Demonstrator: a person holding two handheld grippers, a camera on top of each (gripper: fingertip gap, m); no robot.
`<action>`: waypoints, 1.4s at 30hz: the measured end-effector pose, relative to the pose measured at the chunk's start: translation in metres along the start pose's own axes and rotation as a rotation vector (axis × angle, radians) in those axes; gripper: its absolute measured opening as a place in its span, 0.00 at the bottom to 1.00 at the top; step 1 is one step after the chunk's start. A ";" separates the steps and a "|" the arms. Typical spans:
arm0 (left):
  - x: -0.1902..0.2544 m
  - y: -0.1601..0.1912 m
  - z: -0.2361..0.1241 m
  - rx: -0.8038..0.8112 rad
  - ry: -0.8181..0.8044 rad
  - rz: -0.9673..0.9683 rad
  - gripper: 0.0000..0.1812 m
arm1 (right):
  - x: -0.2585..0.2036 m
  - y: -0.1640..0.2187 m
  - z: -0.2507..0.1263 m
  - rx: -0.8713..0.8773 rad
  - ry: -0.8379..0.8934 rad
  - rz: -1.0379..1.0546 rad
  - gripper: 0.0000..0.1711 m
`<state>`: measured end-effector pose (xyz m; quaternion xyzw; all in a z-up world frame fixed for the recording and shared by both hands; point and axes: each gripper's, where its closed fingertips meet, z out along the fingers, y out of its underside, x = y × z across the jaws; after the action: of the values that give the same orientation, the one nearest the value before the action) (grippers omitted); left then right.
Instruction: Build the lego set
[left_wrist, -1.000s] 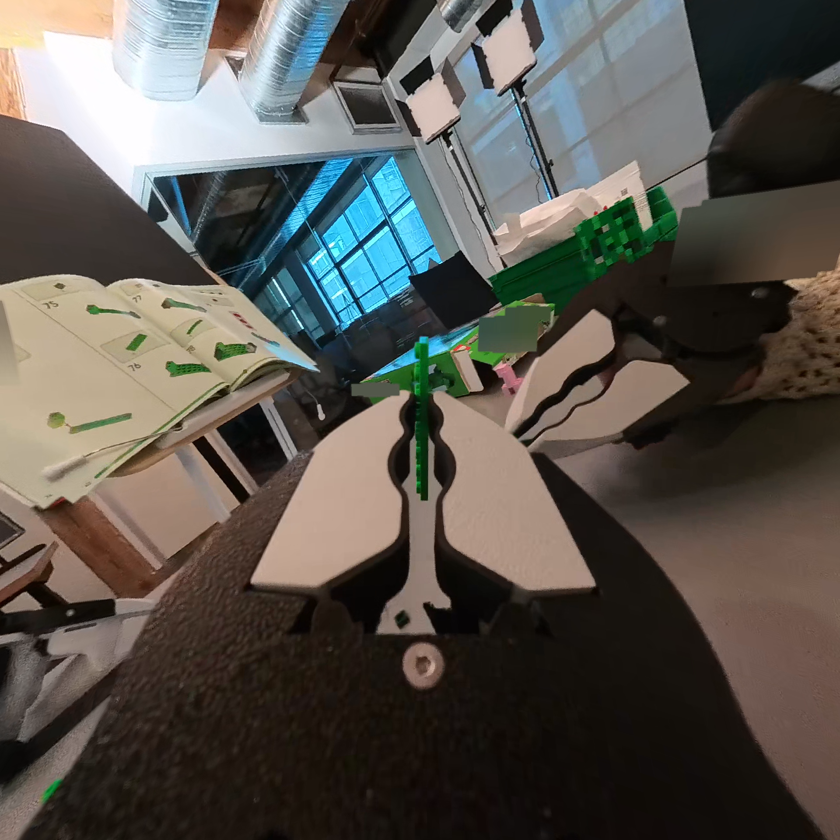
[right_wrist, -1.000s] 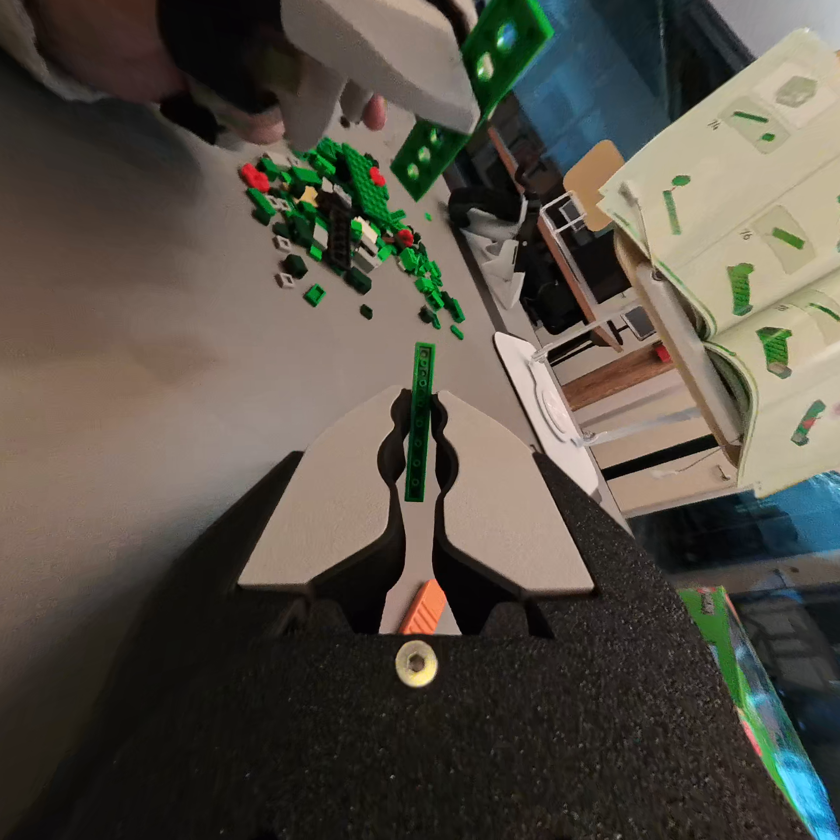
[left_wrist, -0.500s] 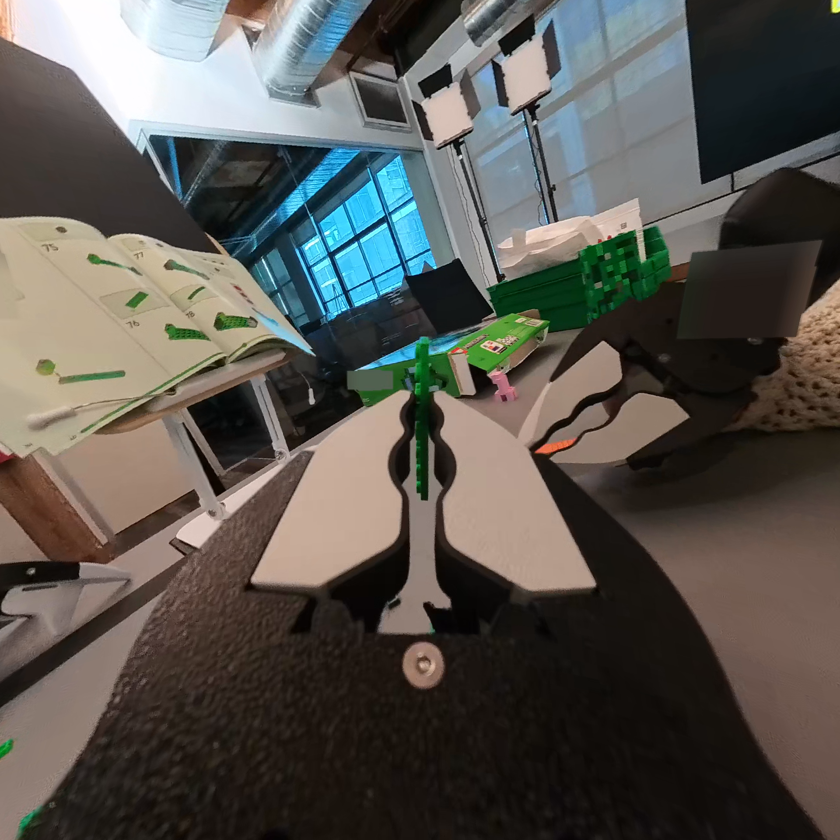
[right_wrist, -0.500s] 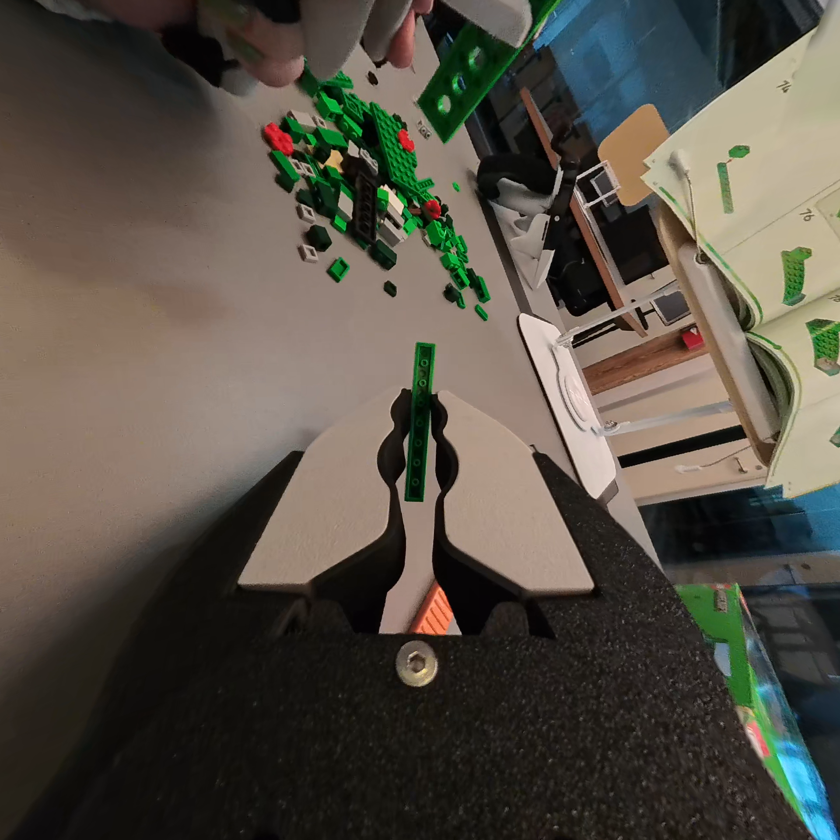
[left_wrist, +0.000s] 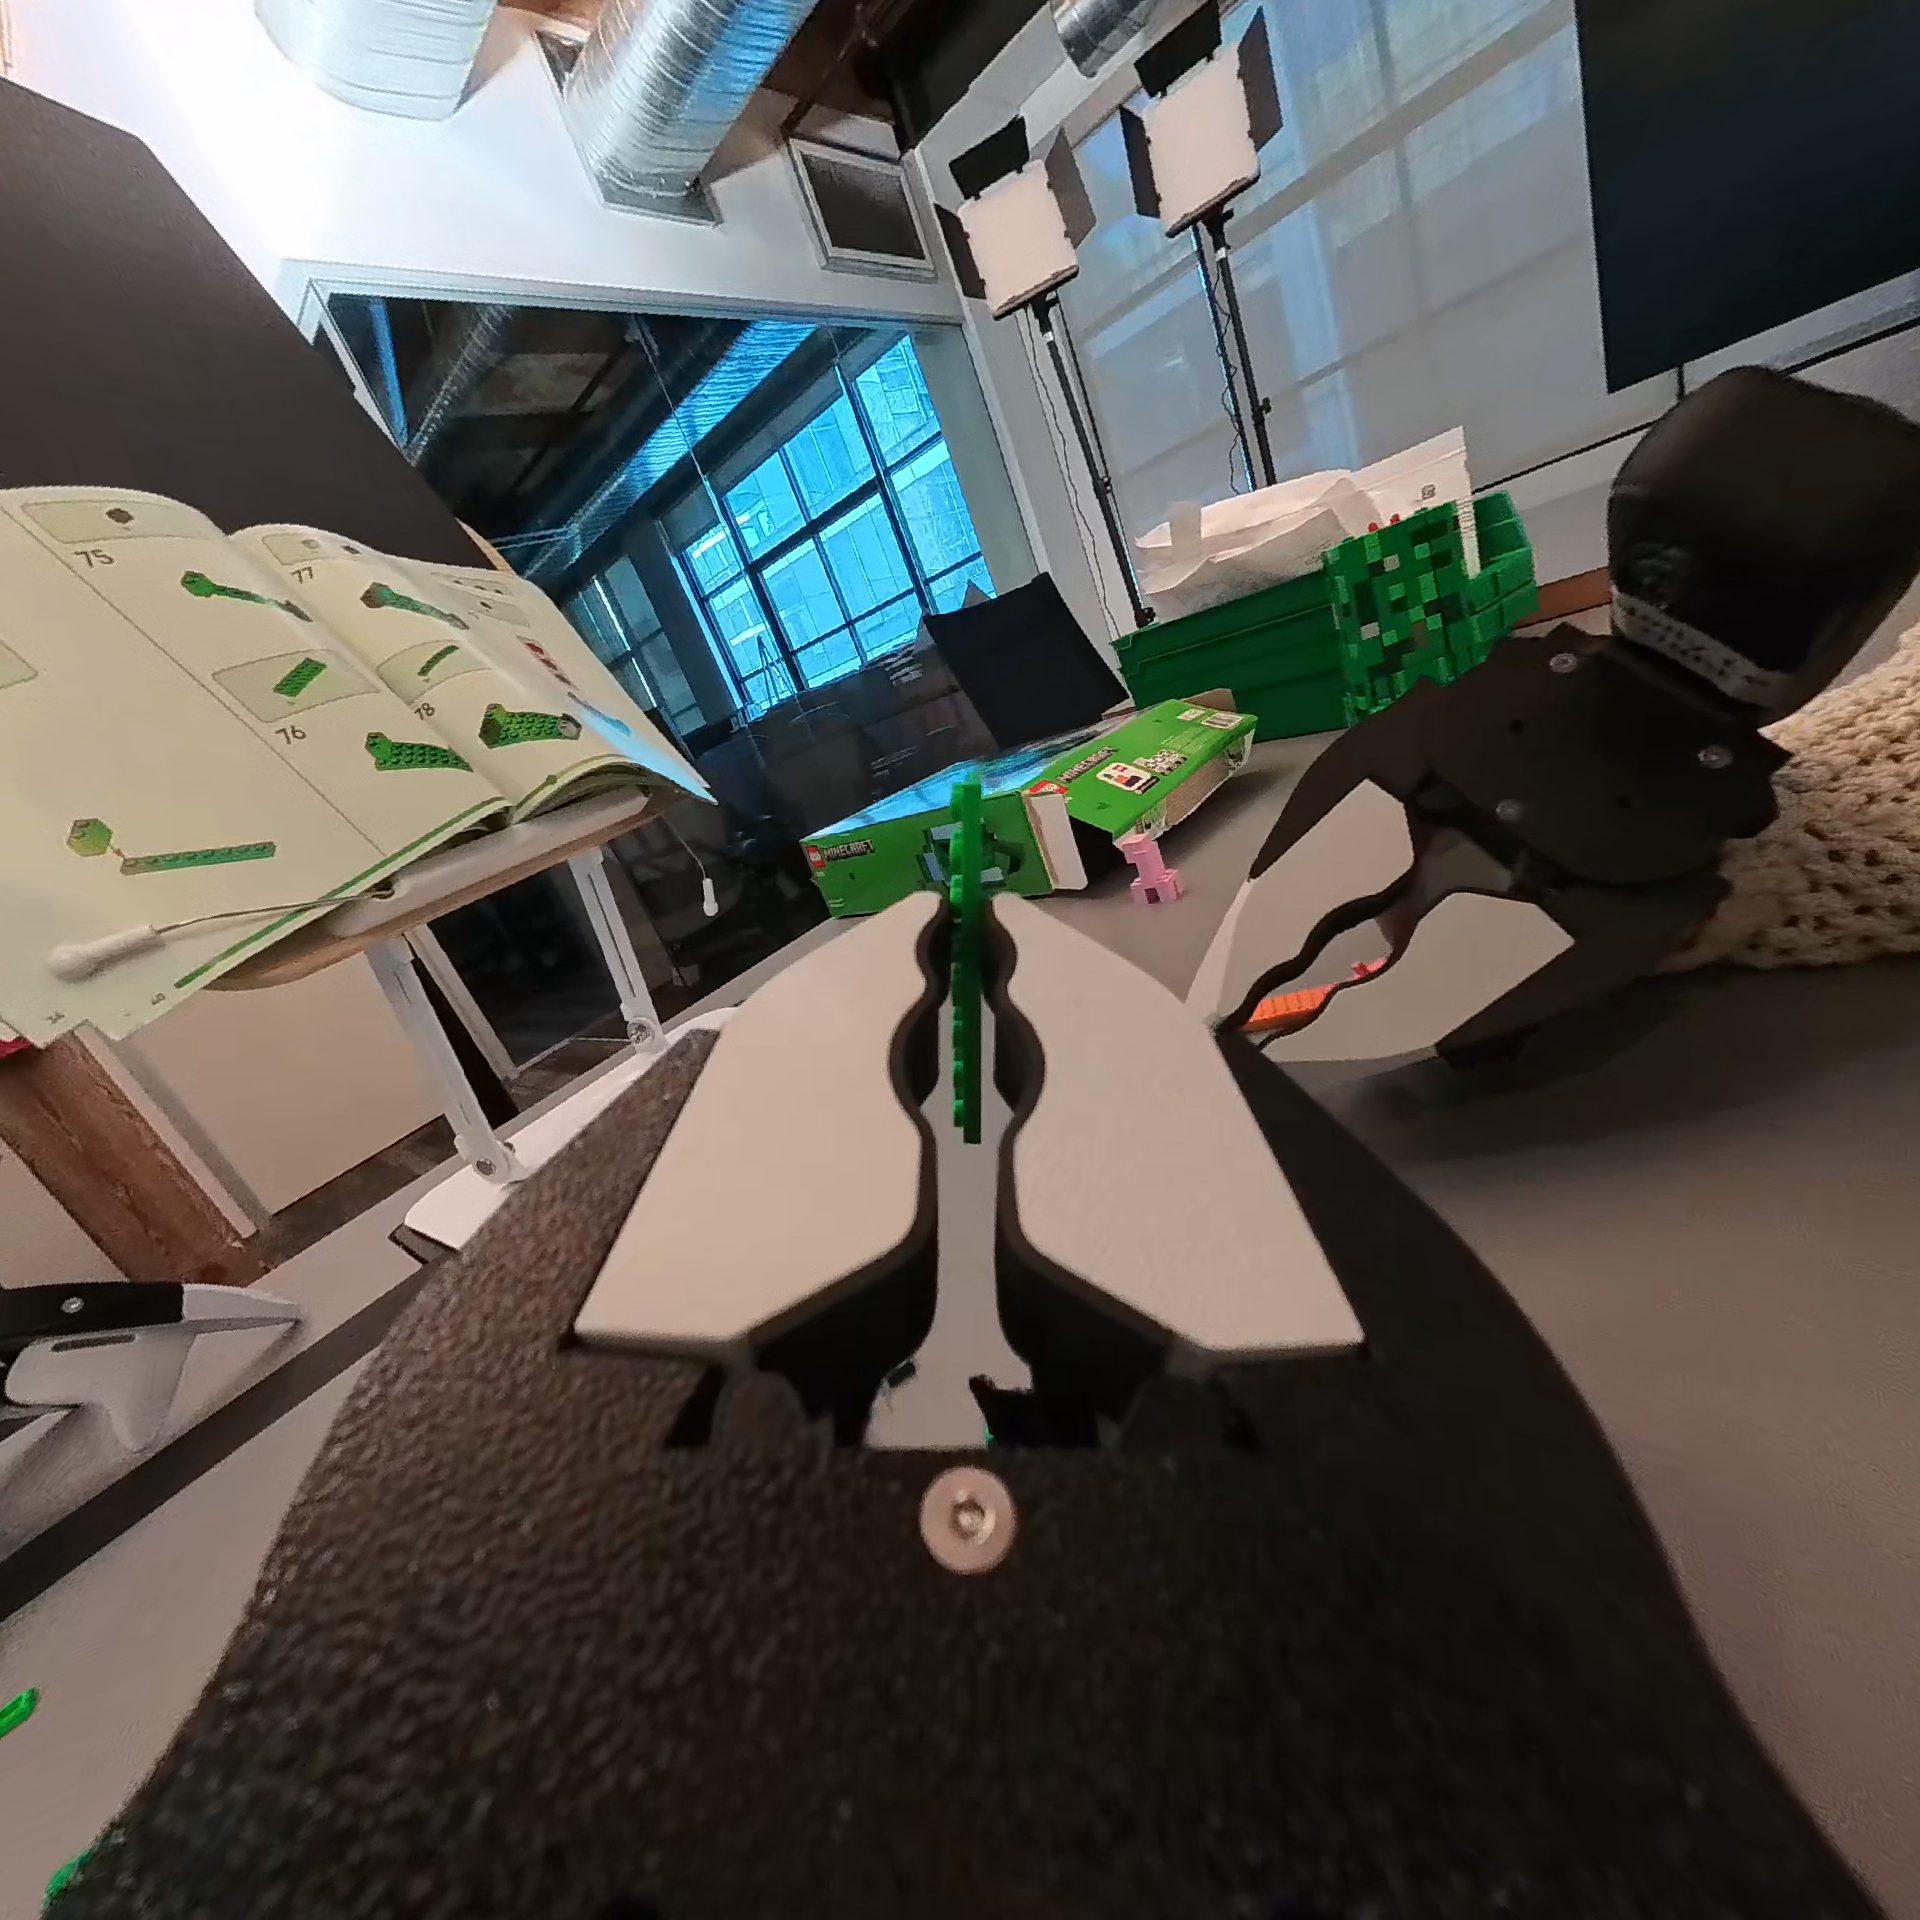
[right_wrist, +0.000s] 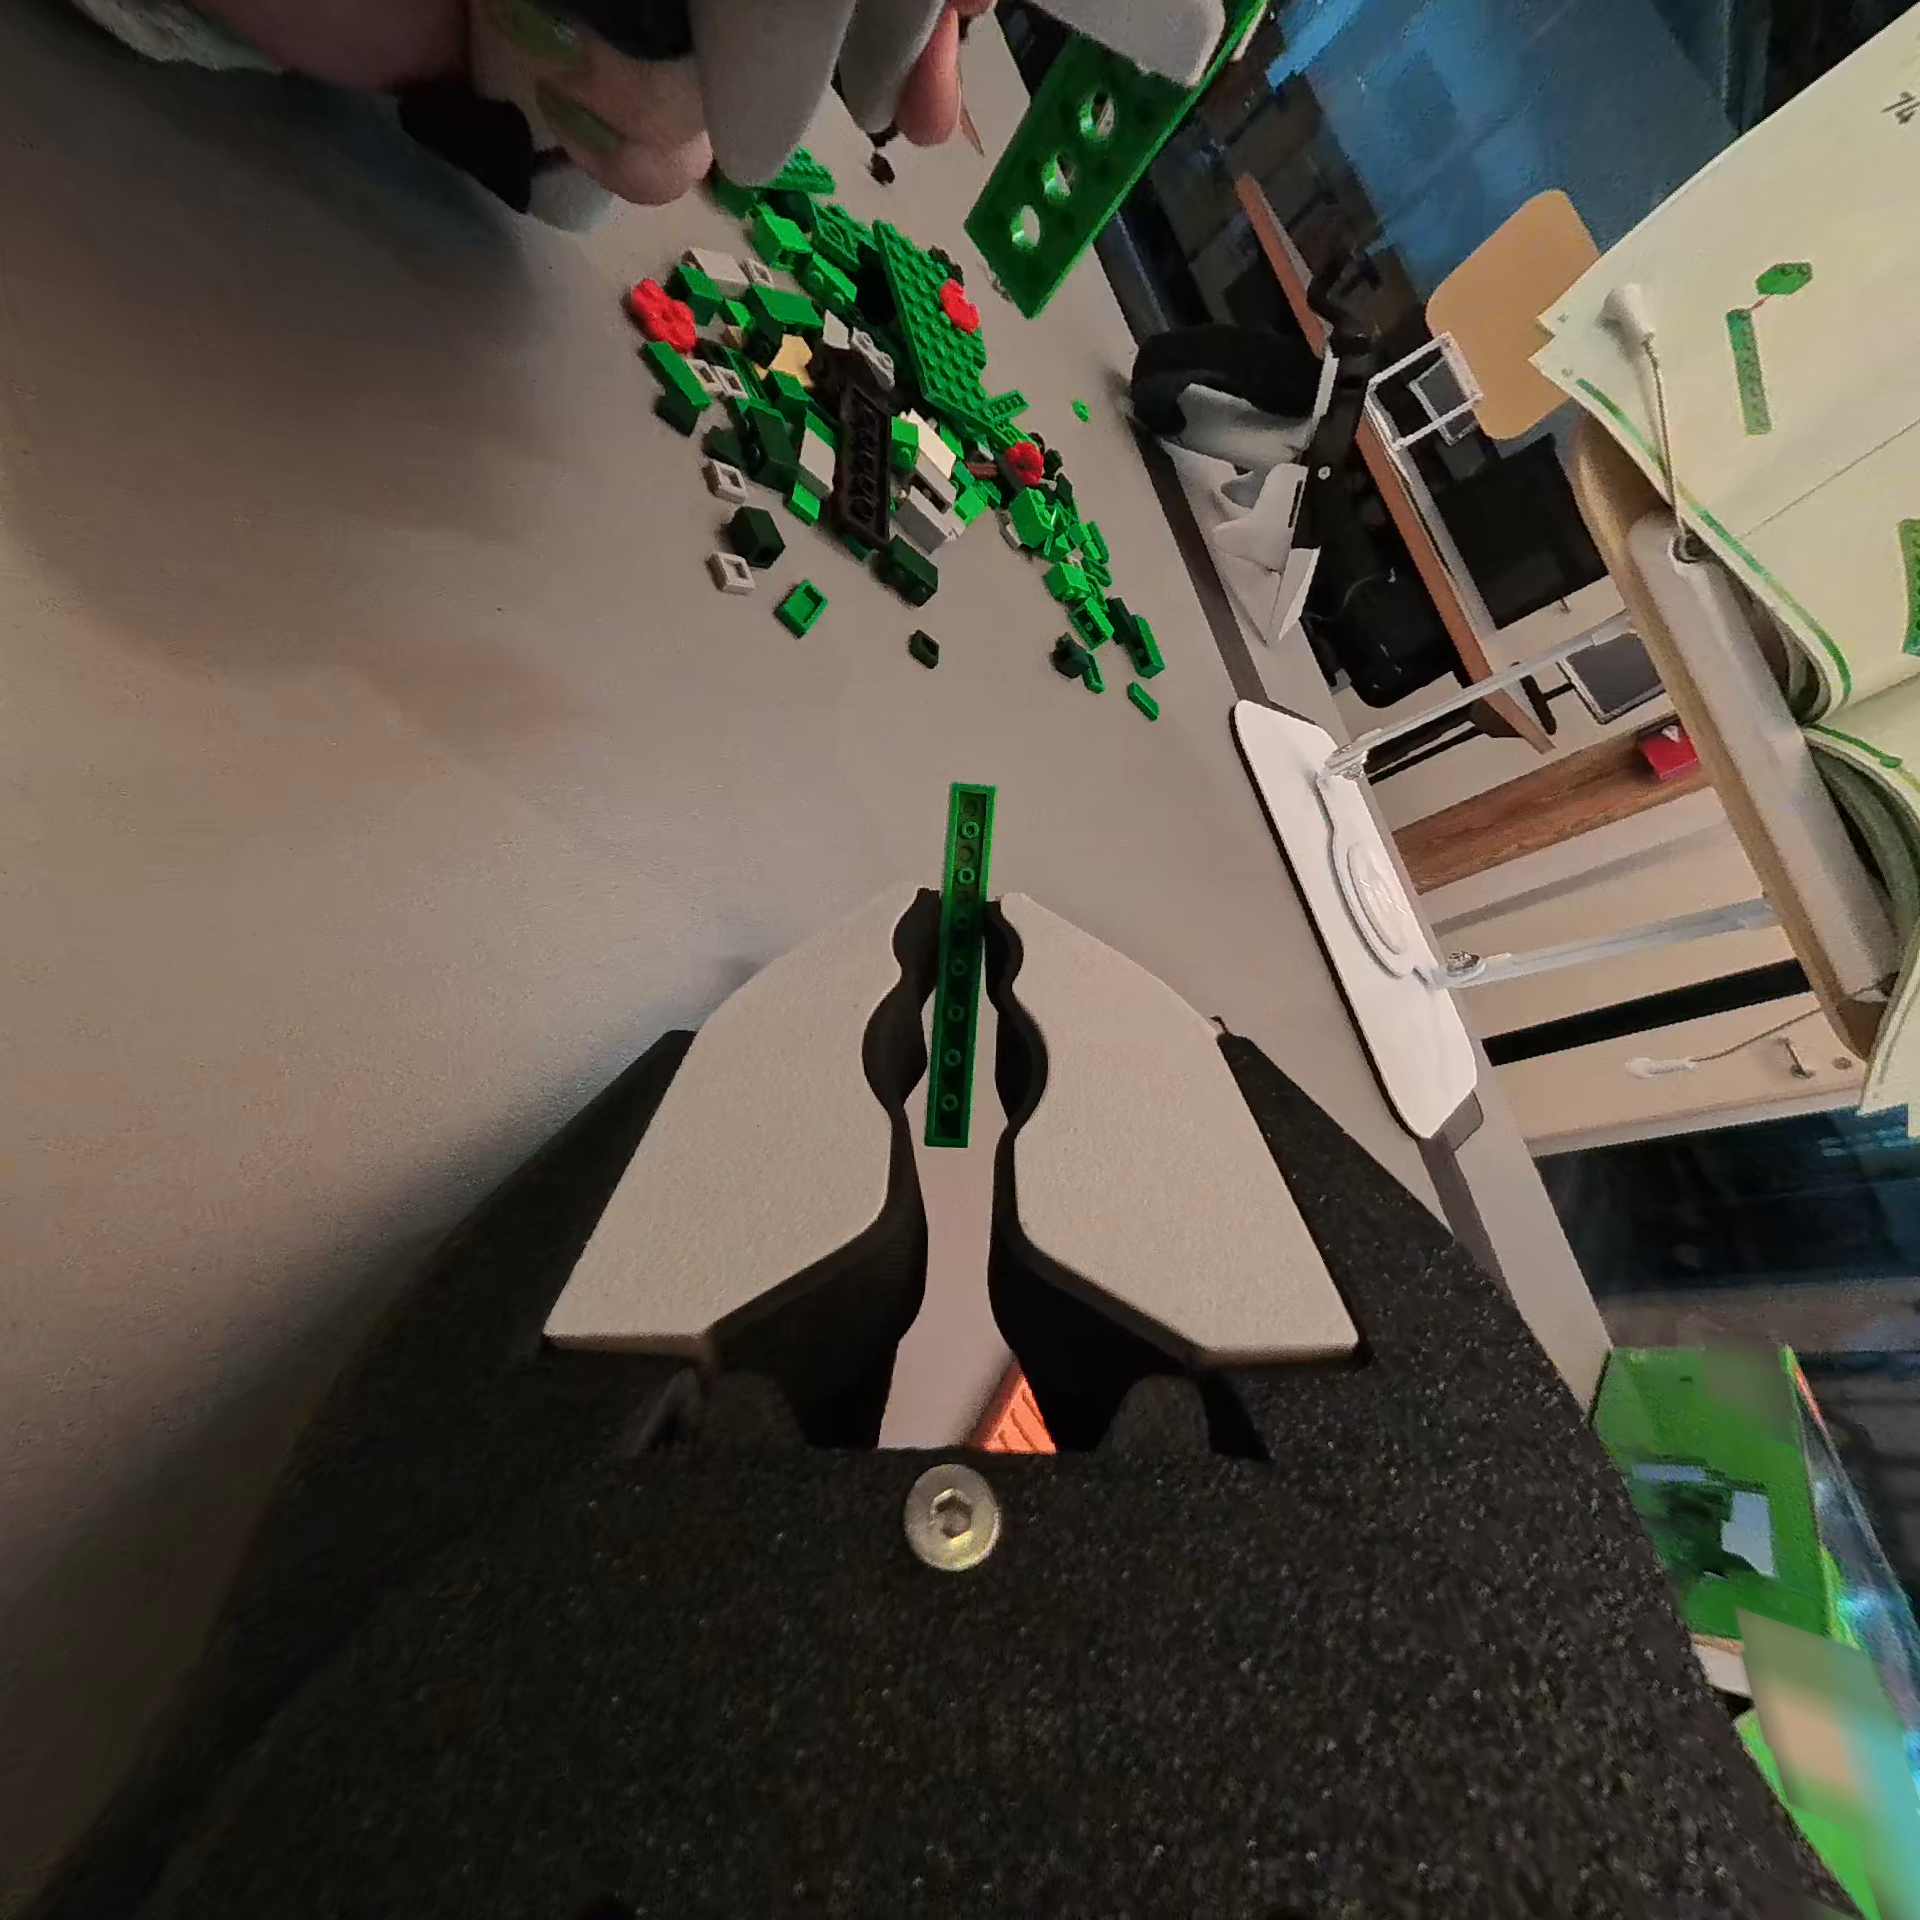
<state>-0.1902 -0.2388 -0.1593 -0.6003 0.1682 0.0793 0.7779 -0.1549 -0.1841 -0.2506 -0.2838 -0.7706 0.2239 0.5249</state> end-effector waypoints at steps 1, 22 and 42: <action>0.000 0.000 0.000 -0.001 0.000 -0.001 0.02 | 0.000 0.000 0.000 -0.001 -0.001 0.000 0.05; 0.001 0.002 0.002 -0.006 0.005 0.002 0.02 | -0.002 0.000 0.000 0.002 -0.017 0.000 0.05; 0.001 0.002 0.002 -0.008 0.008 0.005 0.02 | -0.003 0.001 0.000 -0.002 -0.018 -0.009 0.05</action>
<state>-0.1893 -0.2359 -0.1611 -0.6033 0.1728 0.0795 0.7745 -0.1537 -0.1856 -0.2530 -0.2788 -0.7767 0.2231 0.5188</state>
